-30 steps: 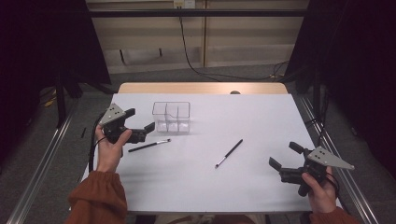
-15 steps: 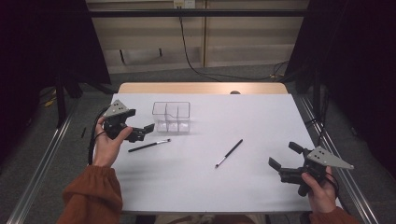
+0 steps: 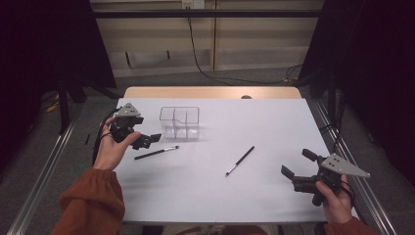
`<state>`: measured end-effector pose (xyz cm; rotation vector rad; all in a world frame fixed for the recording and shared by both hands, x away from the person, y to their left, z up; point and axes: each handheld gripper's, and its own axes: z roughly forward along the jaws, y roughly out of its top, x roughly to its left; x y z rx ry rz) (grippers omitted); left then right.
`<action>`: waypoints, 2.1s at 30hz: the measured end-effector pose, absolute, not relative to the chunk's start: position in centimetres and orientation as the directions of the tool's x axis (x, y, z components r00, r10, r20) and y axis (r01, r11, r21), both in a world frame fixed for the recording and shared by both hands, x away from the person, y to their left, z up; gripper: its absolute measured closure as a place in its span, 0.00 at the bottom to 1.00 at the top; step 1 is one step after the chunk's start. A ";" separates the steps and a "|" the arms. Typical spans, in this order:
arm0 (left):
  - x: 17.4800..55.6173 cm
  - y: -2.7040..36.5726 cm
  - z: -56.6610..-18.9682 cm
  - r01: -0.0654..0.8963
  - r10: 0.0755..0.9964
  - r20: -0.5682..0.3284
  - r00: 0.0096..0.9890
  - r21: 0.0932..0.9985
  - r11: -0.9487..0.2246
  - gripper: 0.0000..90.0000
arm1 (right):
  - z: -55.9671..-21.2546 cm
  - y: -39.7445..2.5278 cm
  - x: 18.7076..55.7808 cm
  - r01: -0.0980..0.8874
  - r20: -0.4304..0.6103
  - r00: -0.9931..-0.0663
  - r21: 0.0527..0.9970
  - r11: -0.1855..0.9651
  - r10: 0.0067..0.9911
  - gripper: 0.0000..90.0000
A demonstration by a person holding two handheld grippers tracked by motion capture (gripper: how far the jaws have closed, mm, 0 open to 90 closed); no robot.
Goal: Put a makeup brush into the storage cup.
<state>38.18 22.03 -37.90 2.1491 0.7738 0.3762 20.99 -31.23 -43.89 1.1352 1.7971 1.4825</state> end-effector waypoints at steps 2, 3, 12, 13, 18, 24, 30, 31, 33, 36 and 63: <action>38.4 21.7 -38.1 0.415 0.623 0.004 0.782 0.742 -0.527 0.06 | -43.9 -31.2 21.0 0.263 0.102 -0.497 0.964 0.038 0.862 0.00; 38.4 21.5 -38.2 0.423 0.614 -0.001 0.789 0.725 -0.543 0.05 | -43.9 -31.3 21.0 0.263 0.099 -0.498 0.964 0.042 0.861 0.00; 39.0 20.8 -39.4 0.453 0.569 0.000 0.822 0.604 -0.655 0.05 | -43.9 -31.3 21.0 0.265 0.100 -0.500 0.963 0.042 0.860 0.00; 39.0 20.7 -39.6 0.453 0.561 0.001 0.828 0.590 -0.669 0.05 | -43.9 -31.3 21.0 0.266 0.100 -0.501 0.963 0.043 0.860 0.00; 39.4 20.3 -40.4 0.471 0.551 -0.006 0.834 0.529 -0.706 0.05 | -43.9 -31.2 21.0 0.270 0.099 -0.502 0.962 0.047 0.859 0.00; 39.6 19.5 -40.8 0.467 0.525 0.012 0.851 0.439 -0.768 0.06 | -44.0 -31.2 21.0 0.275 0.102 -0.503 0.960 0.048 0.858 0.00; 40.0 18.9 -41.6 0.464 0.502 0.013 0.865 0.361 -0.809 0.09 | -44.0 -31.2 21.0 0.277 0.100 -0.507 0.959 0.052 0.856 0.00; 40.1 18.7 -41.8 0.468 0.500 0.001 0.866 0.349 -0.812 0.09 | -44.0 -31.2 21.0 0.277 0.100 -0.507 0.960 0.052 0.856 0.00; 40.1 18.4 -42.0 0.450 0.482 0.021 0.876 0.321 -0.833 0.10 | -44.0 -31.2 21.0 0.277 0.100 -0.507 0.959 0.052 0.856 0.00; 40.2 18.0 -42.3 0.440 0.469 0.027 0.883 0.306 -0.844 0.11 | -44.0 -31.2 21.1 0.277 0.101 -0.509 0.959 0.052 0.855 0.00; 42.0 16.5 -43.5 0.446 0.450 -0.036 0.892 0.215 -0.869 0.46 | -44.0 -31.3 21.0 0.276 0.097 -0.514 0.959 0.057 0.853 0.00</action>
